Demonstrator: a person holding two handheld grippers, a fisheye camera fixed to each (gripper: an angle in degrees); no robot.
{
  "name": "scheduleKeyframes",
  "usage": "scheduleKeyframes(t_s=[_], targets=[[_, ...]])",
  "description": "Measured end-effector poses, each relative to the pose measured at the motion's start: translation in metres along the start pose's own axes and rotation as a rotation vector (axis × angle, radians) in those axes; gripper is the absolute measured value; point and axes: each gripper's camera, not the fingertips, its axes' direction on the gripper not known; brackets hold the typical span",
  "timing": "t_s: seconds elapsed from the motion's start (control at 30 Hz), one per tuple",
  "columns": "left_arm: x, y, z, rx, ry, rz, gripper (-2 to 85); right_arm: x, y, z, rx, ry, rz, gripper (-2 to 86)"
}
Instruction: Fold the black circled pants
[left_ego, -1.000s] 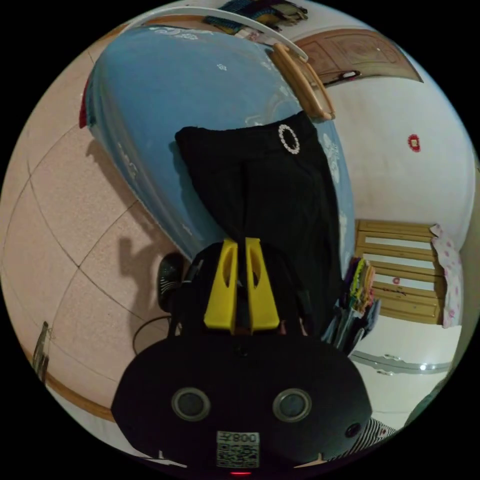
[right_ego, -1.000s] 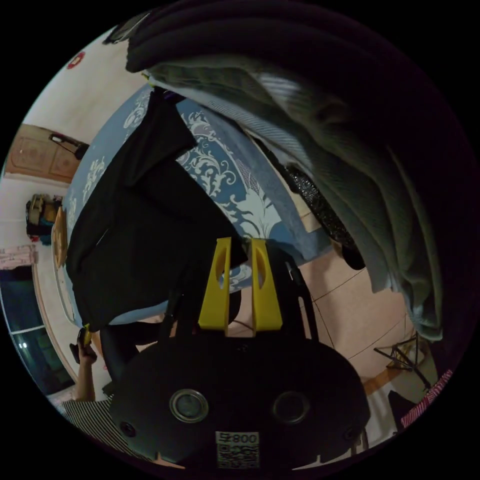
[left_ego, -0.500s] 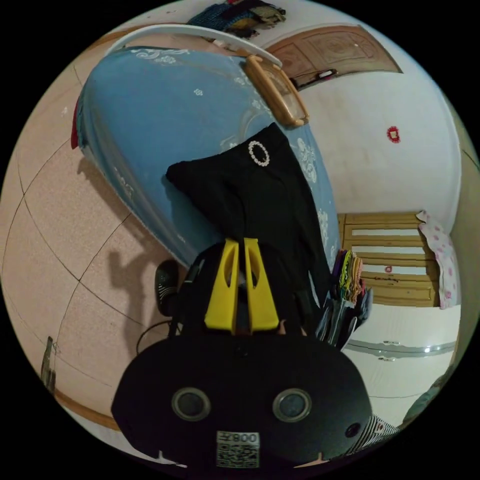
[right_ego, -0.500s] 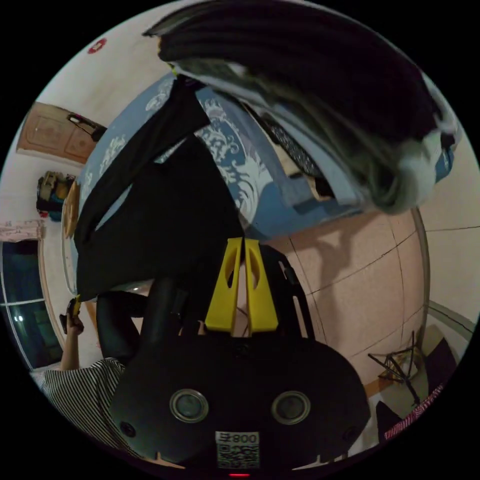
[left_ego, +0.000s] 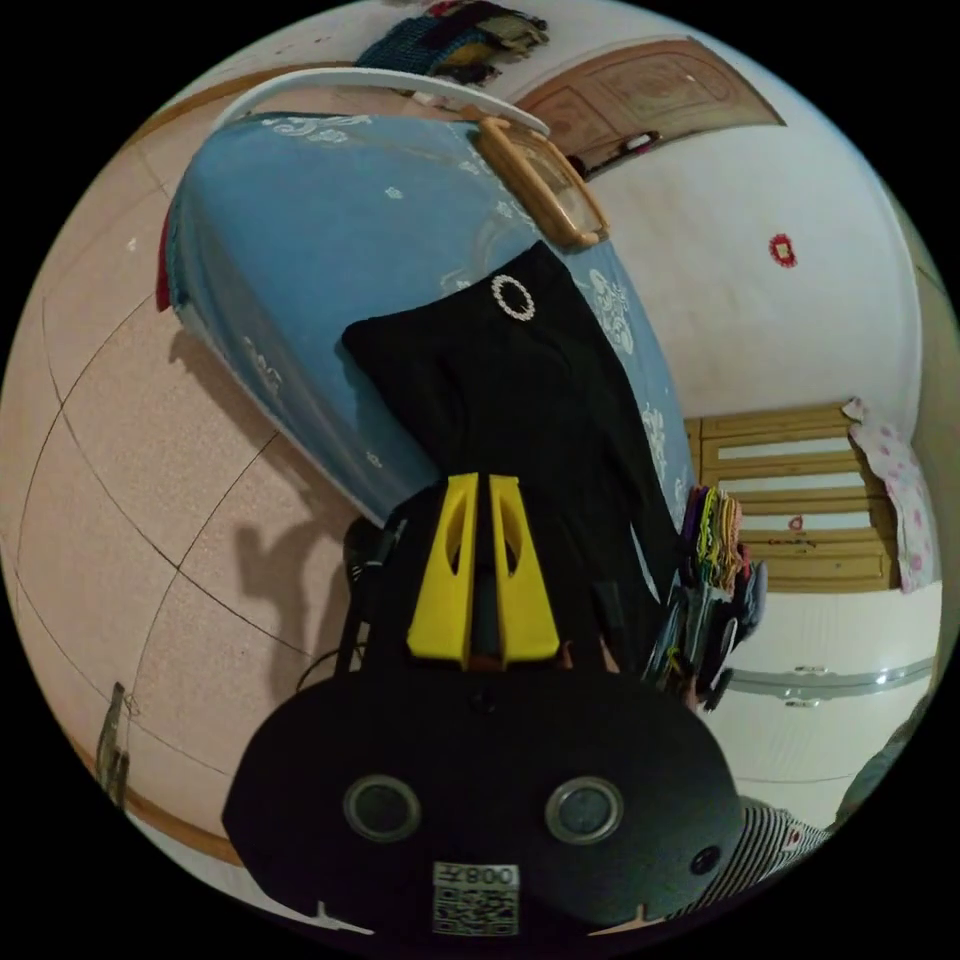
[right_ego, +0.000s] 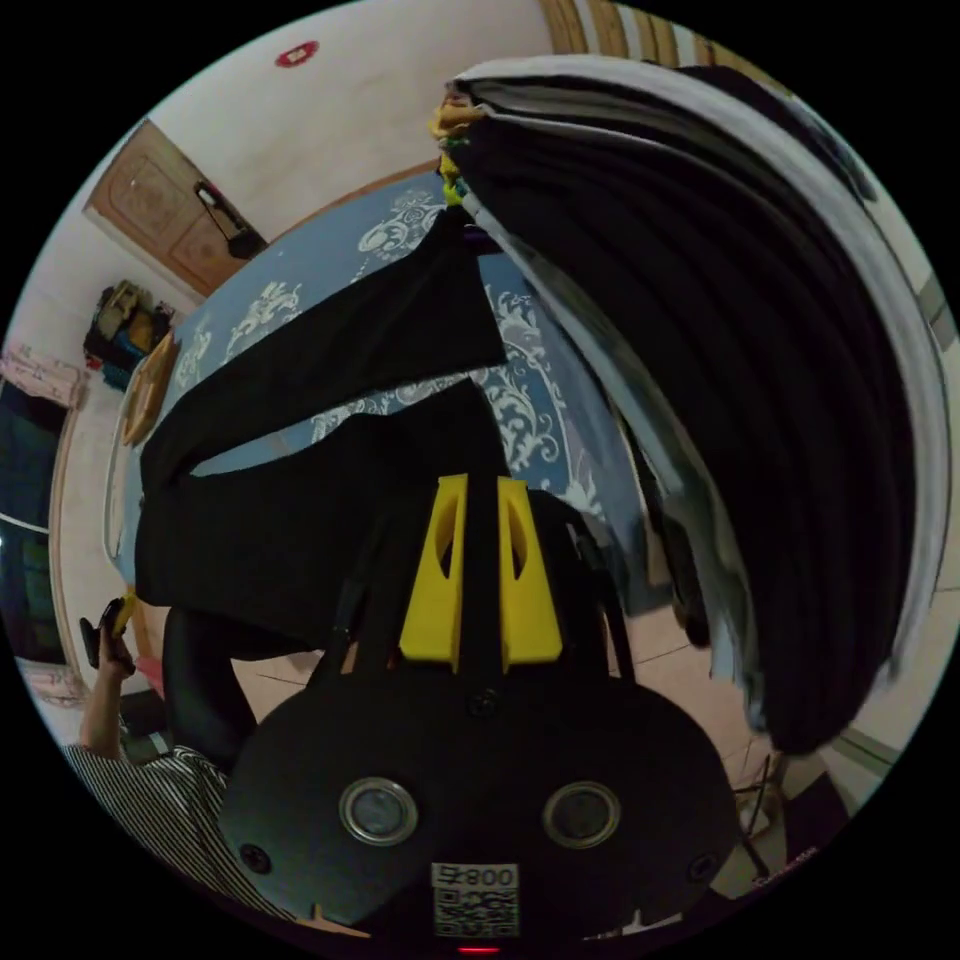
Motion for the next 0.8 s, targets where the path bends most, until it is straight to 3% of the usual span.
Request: scheduleKeyframes(t_s=[0.33,0.5,0.6,0.8], targets=[[0.099,-0.035,0.099,-0.176,-0.079,0.258,1.9,-0.044,-0.067,0.045,-0.154,0.158,-0.048,6.8],[0.130,-0.040,0.145,-0.222,-0.096,0.262,0.7,-0.057,-0.079,0.036,-0.151,0.198,-0.063,1.9],[0.146,-0.043,0.159,-0.208,-0.078,0.270,0.5,-0.062,-0.085,0.011,-0.056,0.218,-0.076,0.8],[0.183,-0.049,0.191,-0.208,-0.078,0.304,0.6,-0.063,-0.103,-0.003,-0.031,0.089,-0.057,1.6]])
